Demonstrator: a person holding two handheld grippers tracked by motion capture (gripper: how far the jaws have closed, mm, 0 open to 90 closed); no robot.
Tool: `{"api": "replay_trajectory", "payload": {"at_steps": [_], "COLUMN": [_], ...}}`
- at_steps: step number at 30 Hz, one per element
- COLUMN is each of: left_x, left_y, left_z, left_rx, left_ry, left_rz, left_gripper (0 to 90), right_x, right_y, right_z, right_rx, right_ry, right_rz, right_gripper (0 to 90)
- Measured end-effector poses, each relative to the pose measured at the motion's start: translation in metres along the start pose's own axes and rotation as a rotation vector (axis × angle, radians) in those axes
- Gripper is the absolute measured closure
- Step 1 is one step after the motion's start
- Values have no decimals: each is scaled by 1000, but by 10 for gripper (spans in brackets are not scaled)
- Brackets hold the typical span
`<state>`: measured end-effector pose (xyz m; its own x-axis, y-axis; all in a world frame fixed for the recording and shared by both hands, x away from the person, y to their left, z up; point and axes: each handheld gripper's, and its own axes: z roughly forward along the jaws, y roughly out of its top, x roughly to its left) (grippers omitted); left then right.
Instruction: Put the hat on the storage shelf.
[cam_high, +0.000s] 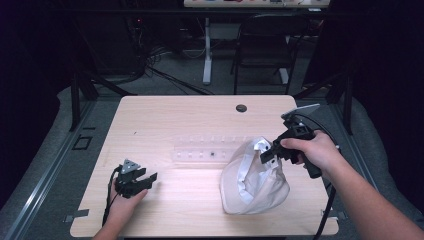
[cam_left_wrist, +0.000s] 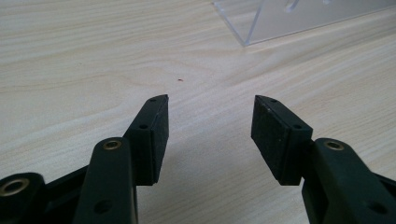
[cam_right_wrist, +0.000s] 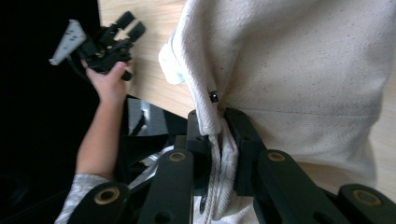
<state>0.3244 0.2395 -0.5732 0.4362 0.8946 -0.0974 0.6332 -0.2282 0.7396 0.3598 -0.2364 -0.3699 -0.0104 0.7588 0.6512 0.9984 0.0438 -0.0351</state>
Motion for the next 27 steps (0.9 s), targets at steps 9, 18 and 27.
{"api": "replay_trajectory", "payload": {"at_steps": [9,18,27], "left_x": [-1,-4,-9], "left_y": [0,1,1], "left_z": [0,0,0], "left_rx": [-3,-12,-9], "left_ry": [-6,-8,-21], "left_rz": [7,9,29], "left_gripper": [470,470,467], "right_x": [3,10,21], "right_y": [-1,2,11], "right_z": [-13,-23,-33], "right_rx": [-38,-63,-100], "right_ry": [80,131,173], "right_rz": [-6,-15,-29], "right_gripper": [810,810,810]}}
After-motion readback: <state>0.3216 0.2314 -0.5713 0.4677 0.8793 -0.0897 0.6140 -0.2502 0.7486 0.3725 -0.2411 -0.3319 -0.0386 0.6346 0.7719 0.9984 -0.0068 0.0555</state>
